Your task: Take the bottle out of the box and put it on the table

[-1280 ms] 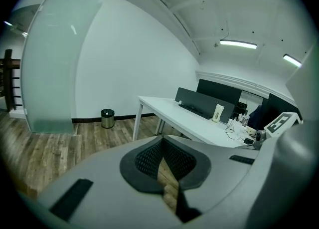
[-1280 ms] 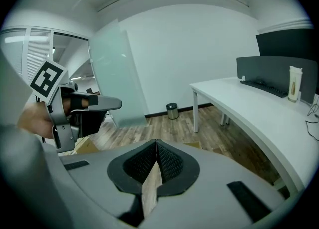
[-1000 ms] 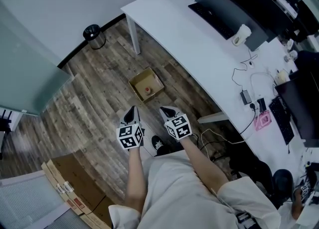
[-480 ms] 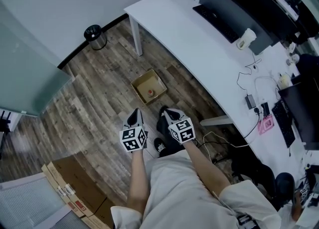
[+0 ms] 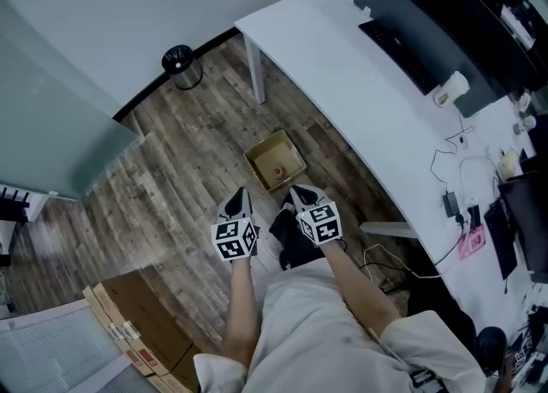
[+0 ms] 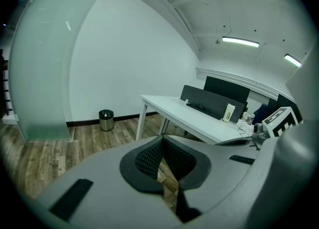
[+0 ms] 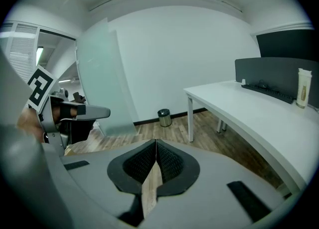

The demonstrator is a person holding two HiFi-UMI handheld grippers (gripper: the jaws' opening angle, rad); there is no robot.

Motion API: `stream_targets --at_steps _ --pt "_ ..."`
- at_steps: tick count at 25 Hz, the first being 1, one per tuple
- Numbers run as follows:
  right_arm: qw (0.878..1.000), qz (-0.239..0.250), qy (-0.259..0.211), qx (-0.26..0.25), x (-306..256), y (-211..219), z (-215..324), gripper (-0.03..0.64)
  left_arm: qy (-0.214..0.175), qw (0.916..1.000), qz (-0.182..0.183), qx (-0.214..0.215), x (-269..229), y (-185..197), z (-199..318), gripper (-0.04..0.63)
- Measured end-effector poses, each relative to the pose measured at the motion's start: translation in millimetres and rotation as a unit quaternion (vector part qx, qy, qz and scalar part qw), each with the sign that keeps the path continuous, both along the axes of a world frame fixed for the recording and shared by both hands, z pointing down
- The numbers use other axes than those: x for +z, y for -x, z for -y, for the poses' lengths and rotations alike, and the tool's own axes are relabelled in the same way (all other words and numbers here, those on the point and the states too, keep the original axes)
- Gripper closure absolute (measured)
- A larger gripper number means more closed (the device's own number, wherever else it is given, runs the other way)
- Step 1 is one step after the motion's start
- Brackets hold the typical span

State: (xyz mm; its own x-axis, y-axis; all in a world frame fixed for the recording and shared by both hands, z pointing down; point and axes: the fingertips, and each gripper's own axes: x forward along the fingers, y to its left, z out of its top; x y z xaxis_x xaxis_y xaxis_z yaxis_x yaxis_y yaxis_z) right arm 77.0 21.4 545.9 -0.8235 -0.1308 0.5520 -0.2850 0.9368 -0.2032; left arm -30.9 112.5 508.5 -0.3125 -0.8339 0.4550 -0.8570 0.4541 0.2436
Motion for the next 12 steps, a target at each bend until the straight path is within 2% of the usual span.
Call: stream_targets --at_steps 12 --pt "1.000 -0.001 0.007 0.005 -9 104 79 0.577 0.013 0.9999 0.003 0.009 -7 96 73 0.581"
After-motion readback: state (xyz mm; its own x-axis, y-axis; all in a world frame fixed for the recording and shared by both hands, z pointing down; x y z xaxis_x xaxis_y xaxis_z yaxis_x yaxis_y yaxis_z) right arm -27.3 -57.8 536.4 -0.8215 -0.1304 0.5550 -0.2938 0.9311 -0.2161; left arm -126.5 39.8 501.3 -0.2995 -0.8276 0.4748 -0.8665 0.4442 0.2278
